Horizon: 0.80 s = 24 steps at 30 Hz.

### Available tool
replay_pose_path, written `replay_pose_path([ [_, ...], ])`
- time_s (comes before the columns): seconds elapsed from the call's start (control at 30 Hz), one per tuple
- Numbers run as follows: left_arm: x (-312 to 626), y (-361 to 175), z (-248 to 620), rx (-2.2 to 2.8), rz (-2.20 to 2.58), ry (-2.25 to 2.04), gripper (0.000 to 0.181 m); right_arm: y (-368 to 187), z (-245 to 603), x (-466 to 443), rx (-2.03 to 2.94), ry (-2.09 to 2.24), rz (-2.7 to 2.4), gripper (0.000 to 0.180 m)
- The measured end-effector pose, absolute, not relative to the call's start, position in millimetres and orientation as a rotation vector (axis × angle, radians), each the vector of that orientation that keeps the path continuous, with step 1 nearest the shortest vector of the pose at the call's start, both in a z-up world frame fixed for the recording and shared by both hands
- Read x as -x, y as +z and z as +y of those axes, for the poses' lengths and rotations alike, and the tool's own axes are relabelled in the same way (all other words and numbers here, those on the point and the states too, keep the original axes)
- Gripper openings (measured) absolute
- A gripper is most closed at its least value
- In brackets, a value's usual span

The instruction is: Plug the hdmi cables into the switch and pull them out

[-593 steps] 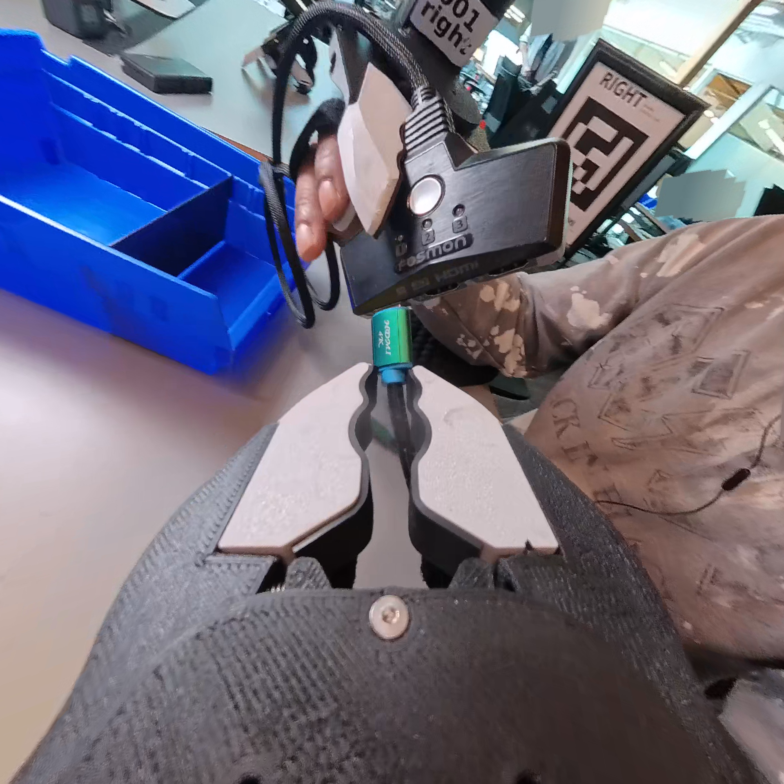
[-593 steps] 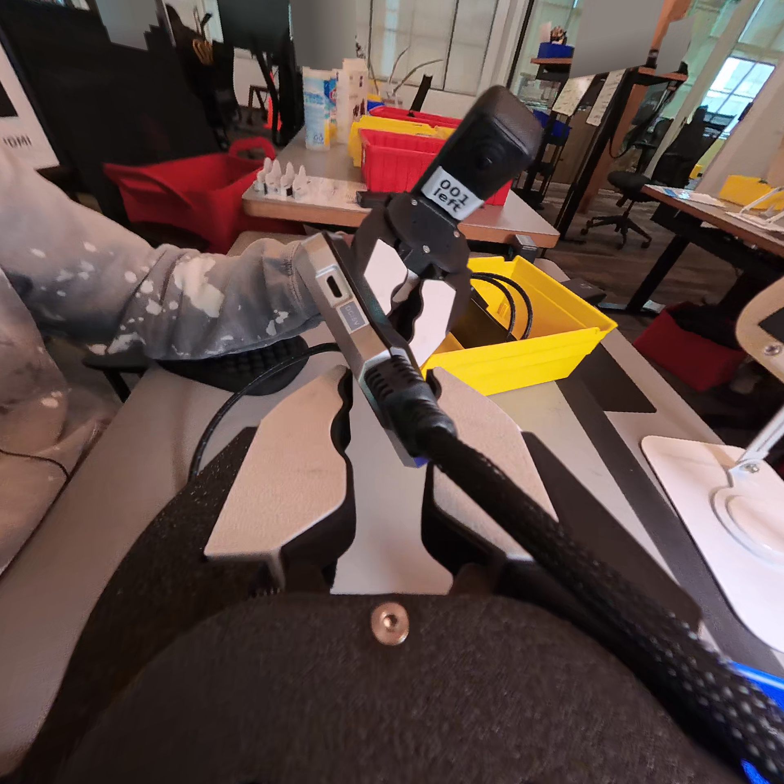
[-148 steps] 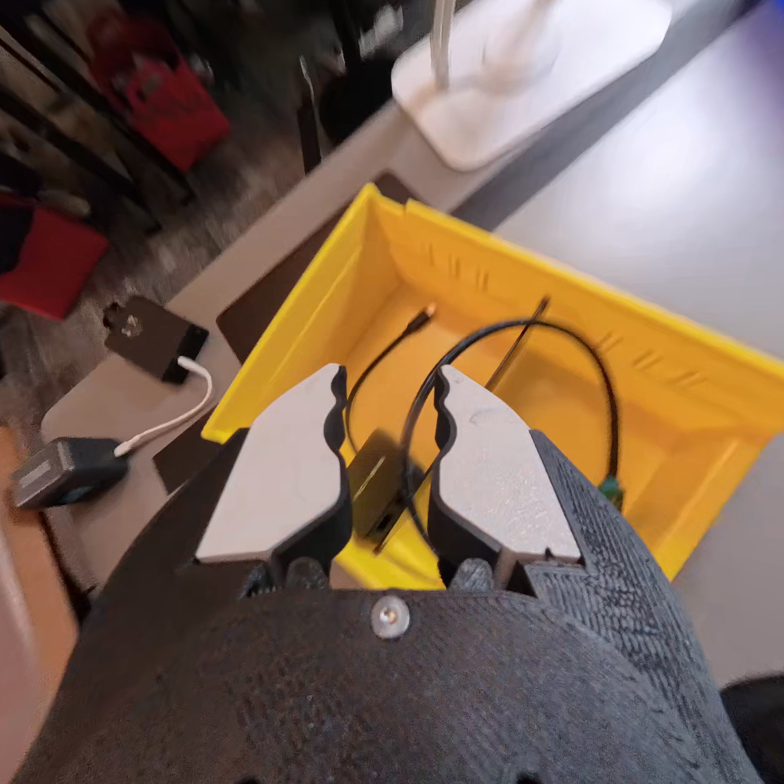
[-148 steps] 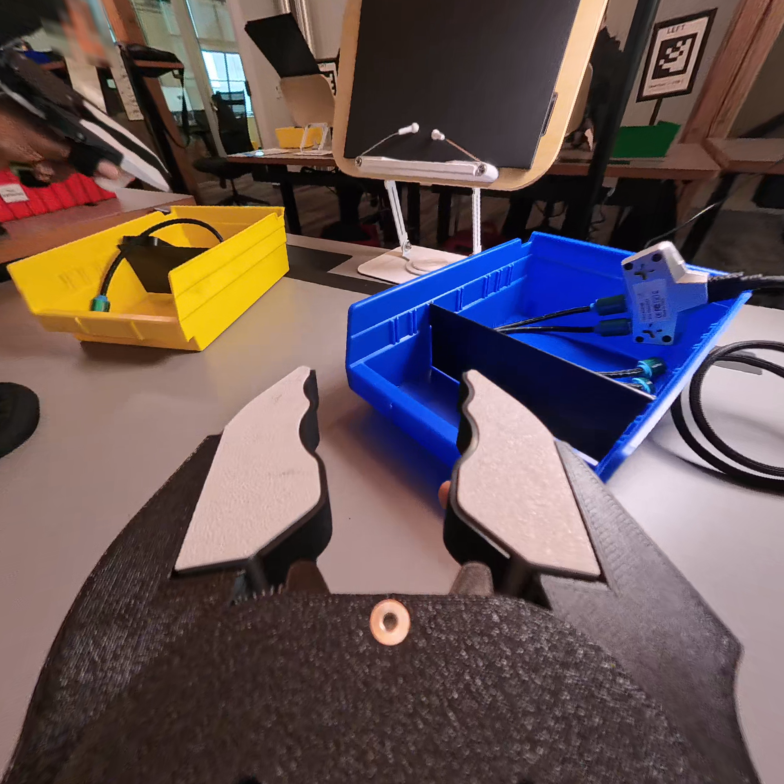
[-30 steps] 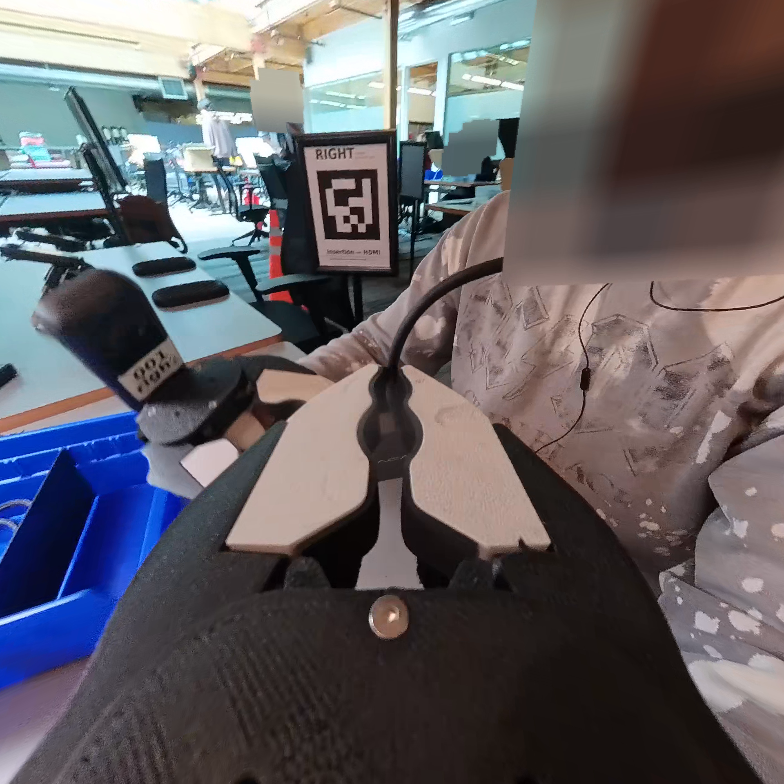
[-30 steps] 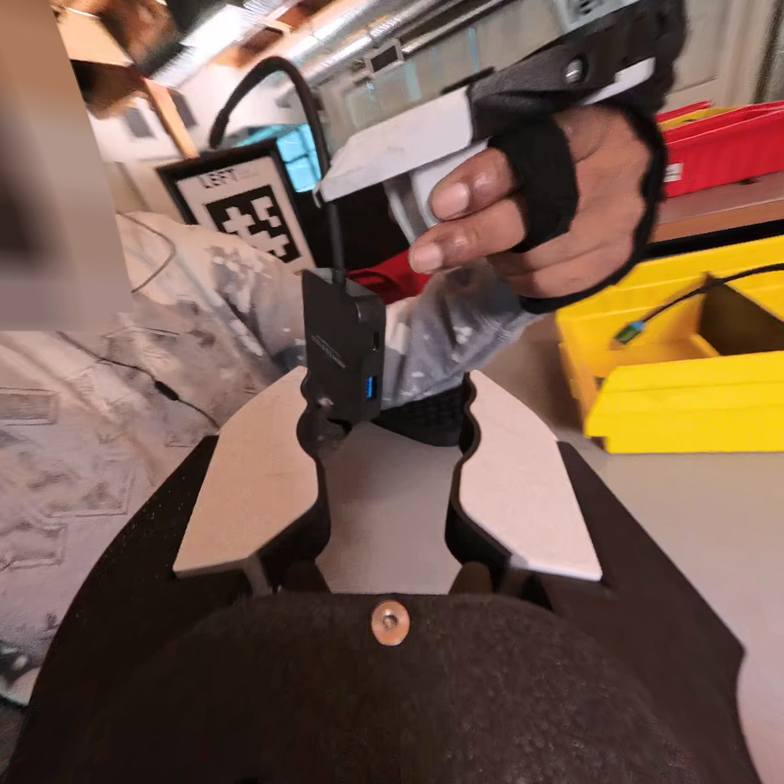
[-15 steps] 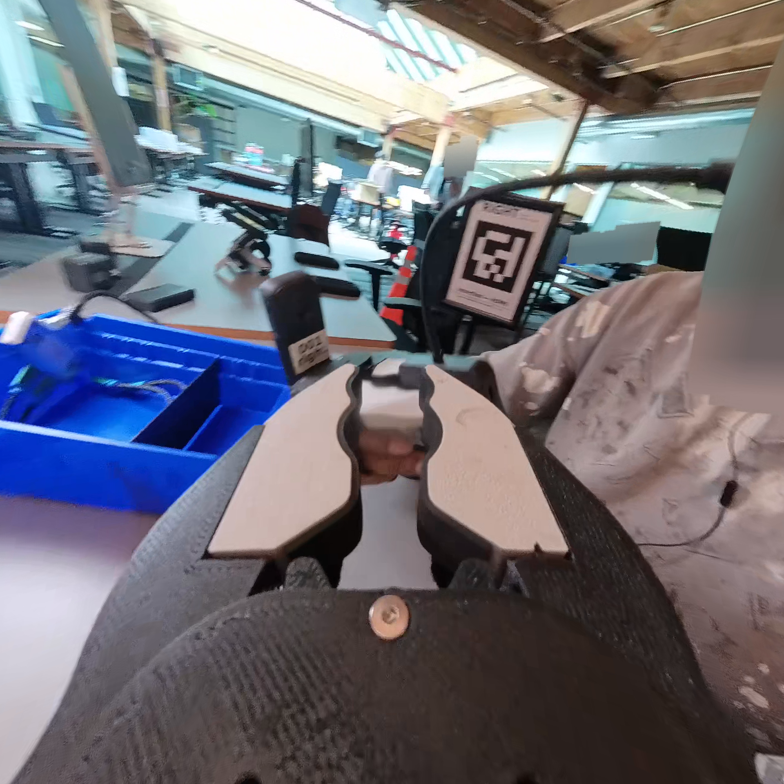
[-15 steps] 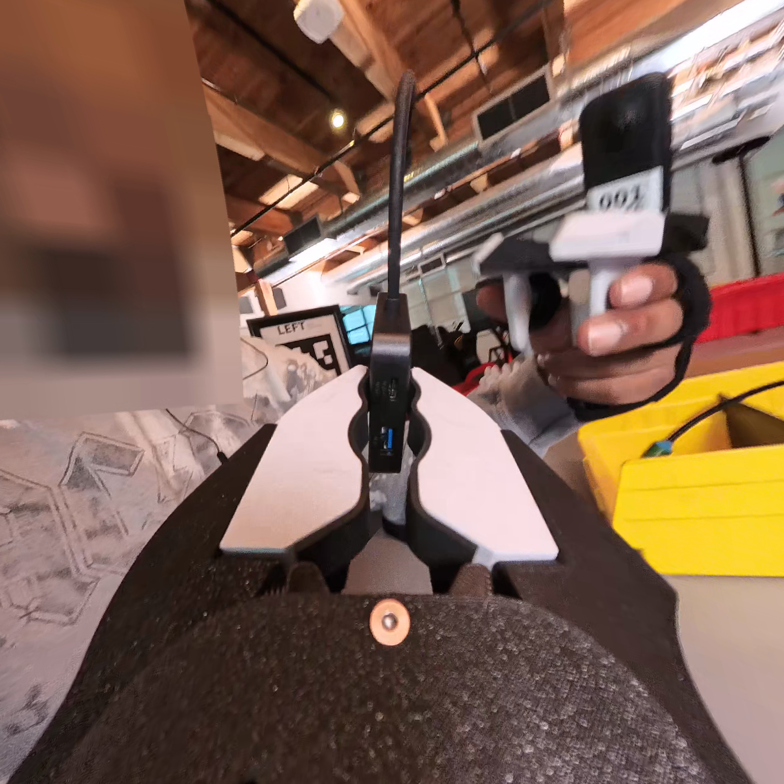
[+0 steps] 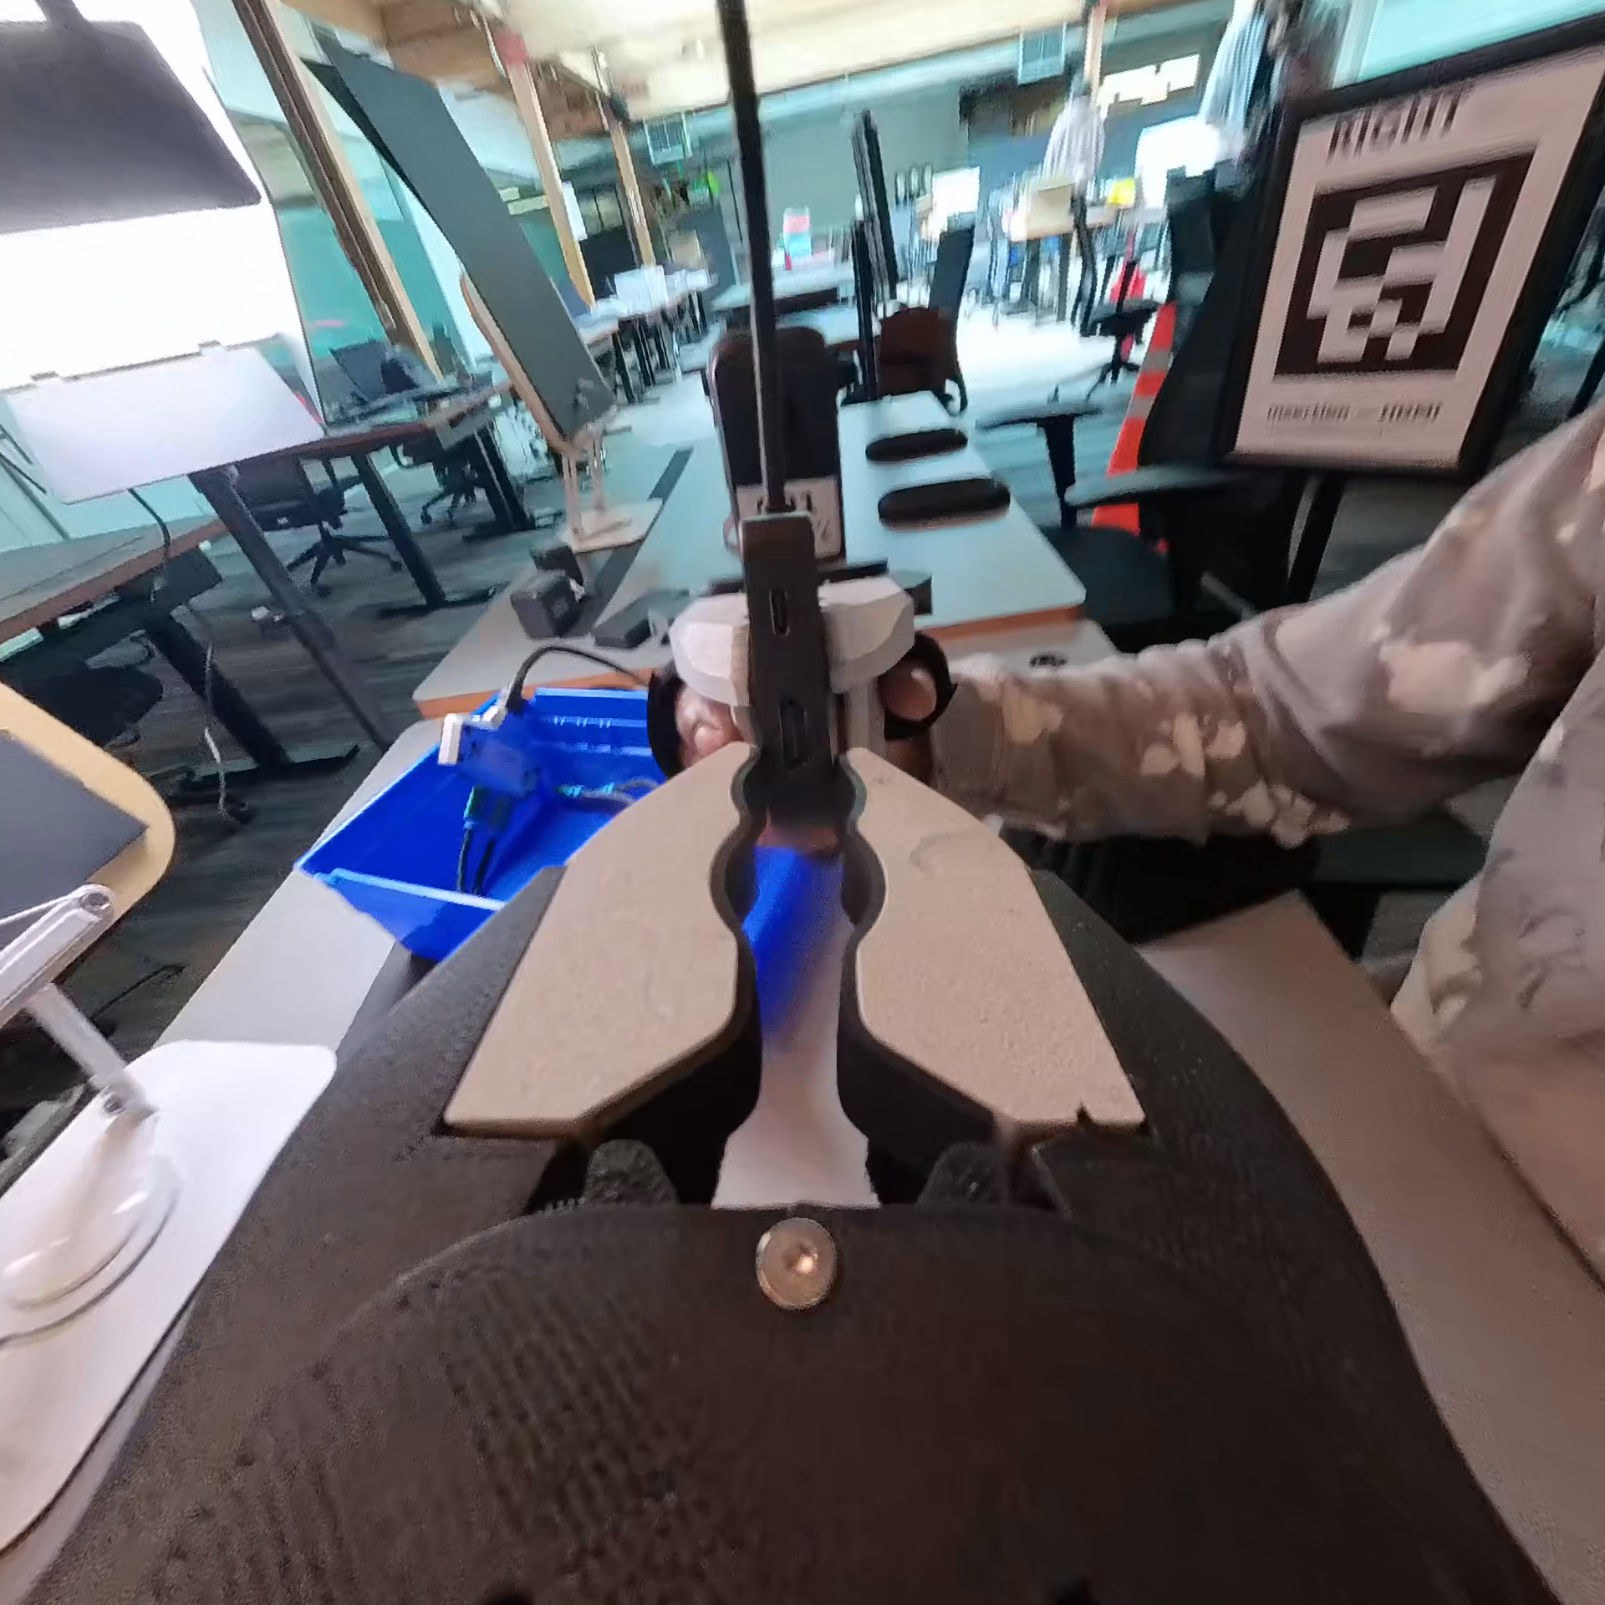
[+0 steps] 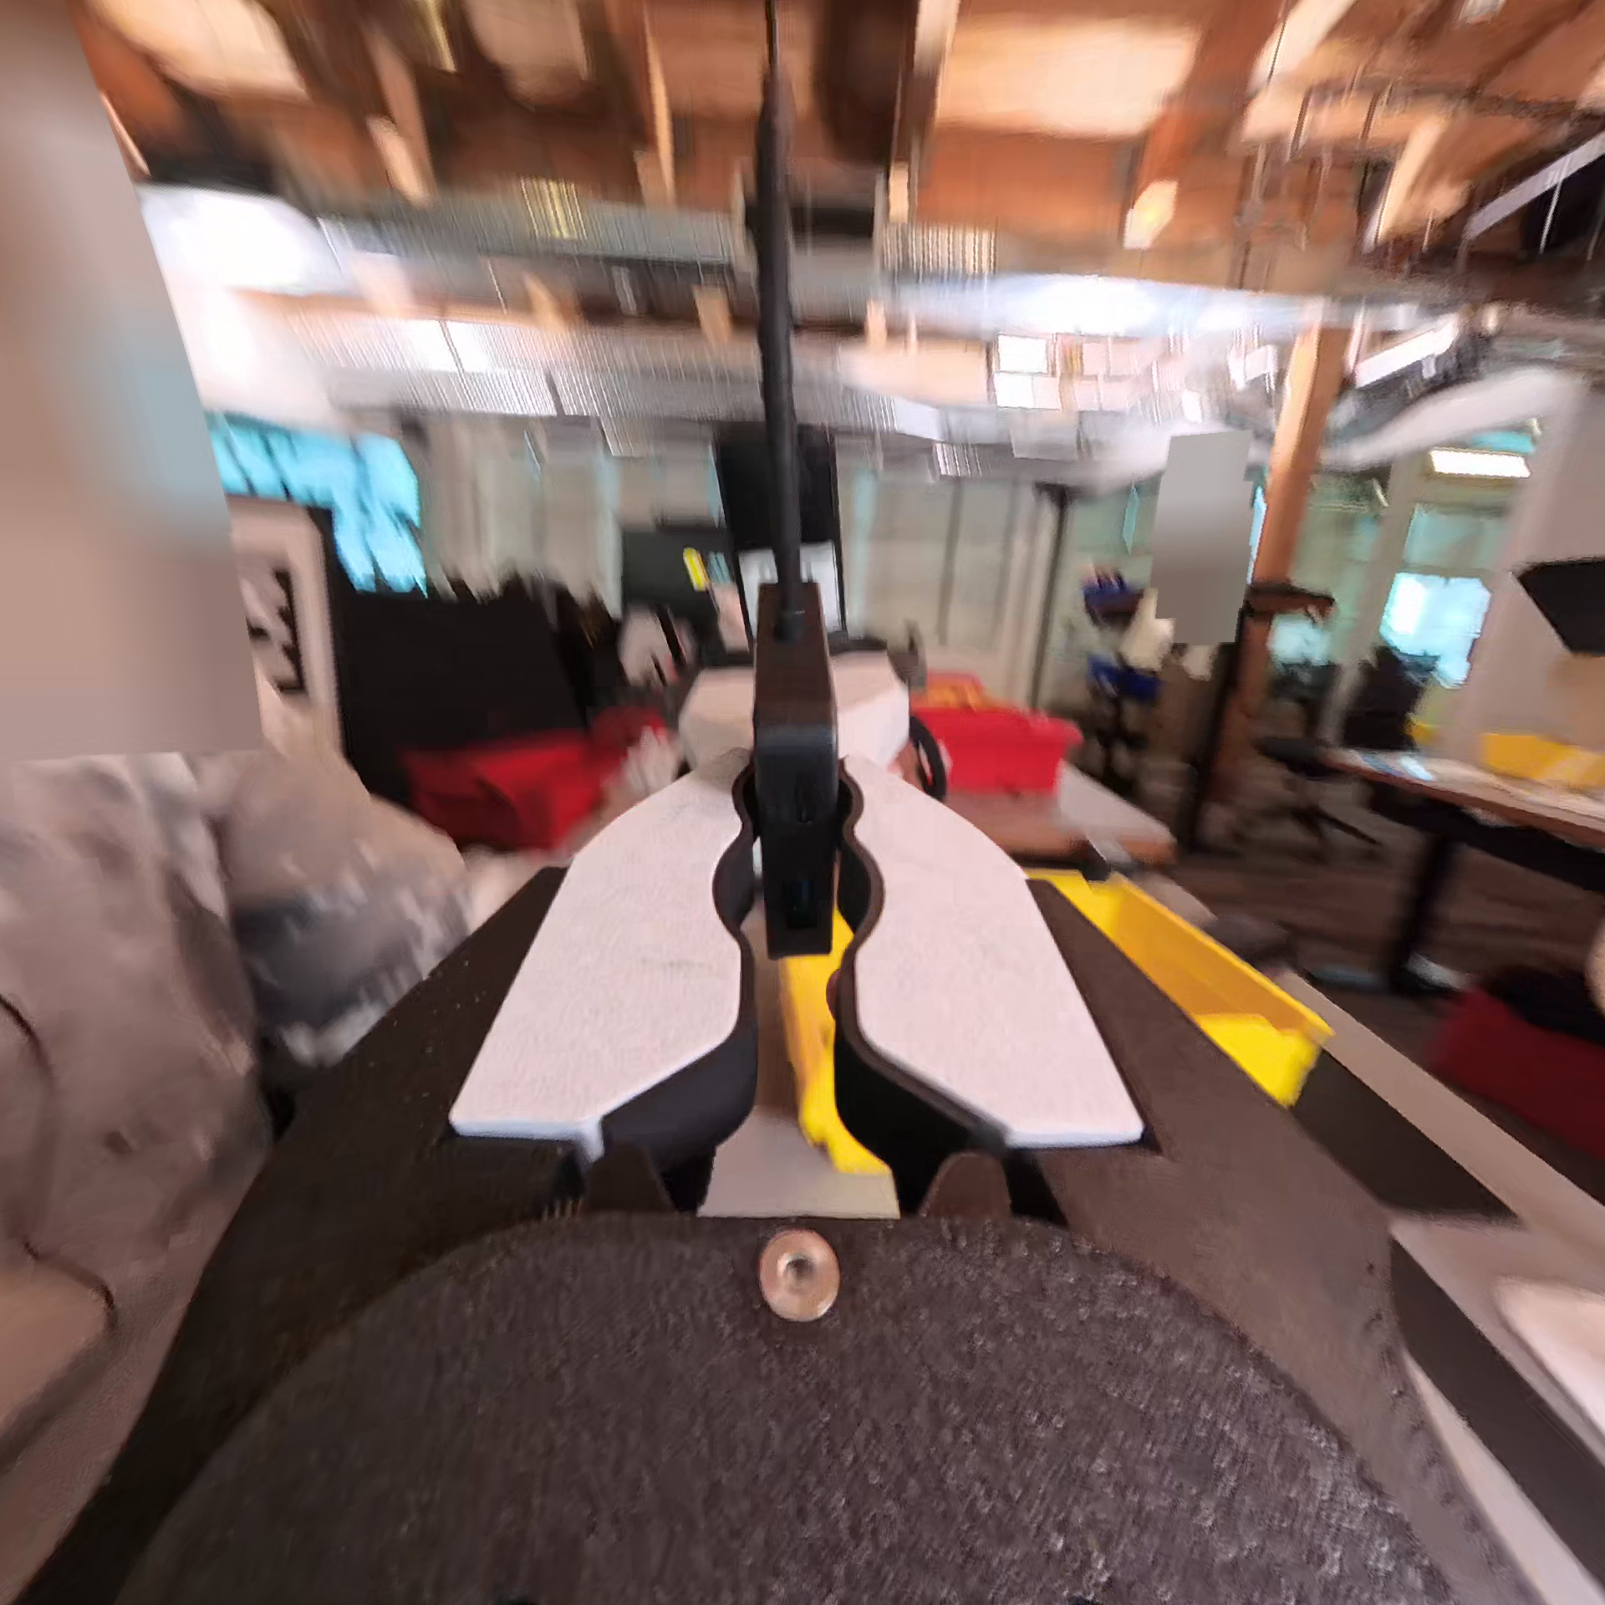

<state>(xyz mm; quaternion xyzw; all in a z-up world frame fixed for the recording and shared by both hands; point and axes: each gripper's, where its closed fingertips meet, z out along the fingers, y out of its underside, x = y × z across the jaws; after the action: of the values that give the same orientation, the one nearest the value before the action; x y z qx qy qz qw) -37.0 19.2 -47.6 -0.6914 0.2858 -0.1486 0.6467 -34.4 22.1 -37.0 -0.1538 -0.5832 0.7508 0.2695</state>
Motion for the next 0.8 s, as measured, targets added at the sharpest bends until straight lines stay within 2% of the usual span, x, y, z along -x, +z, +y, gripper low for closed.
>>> replay_pose_path([
  [0.3, 44.5, -68.8, 11.1, 1.627, 0.752, -0.319, 0.015, -64.9, 13.1, 38.9, 0.413, 1.658, -1.755, 0.013],
  [0.37, 54.4, -69.0, 11.5, 1.671, 0.706, -0.259, 0.027, -62.8, 18.2, 36.3, 0.415, 1.613, -1.754, 0.013],
  [0.53, 120.1, -78.1, -22.1, 1.883, 0.535, -0.066, 0.037, -44.5, 54.9, 24.0, 0.461, 1.451, -1.691, 0.013],
  [0.63, 161.9, -123.9, -61.4, 2.141, 0.438, -0.027, 0.040, -33.7, 76.9, 15.9, 0.488, 1.405, -1.641, 0.014],
  [0.8, 195.1, -229.1, -140.5, 2.598, 0.373, 0.000, 0.046, -21.8, 102.8, 8.8, 0.536, 1.396, -1.553, 0.013],
])
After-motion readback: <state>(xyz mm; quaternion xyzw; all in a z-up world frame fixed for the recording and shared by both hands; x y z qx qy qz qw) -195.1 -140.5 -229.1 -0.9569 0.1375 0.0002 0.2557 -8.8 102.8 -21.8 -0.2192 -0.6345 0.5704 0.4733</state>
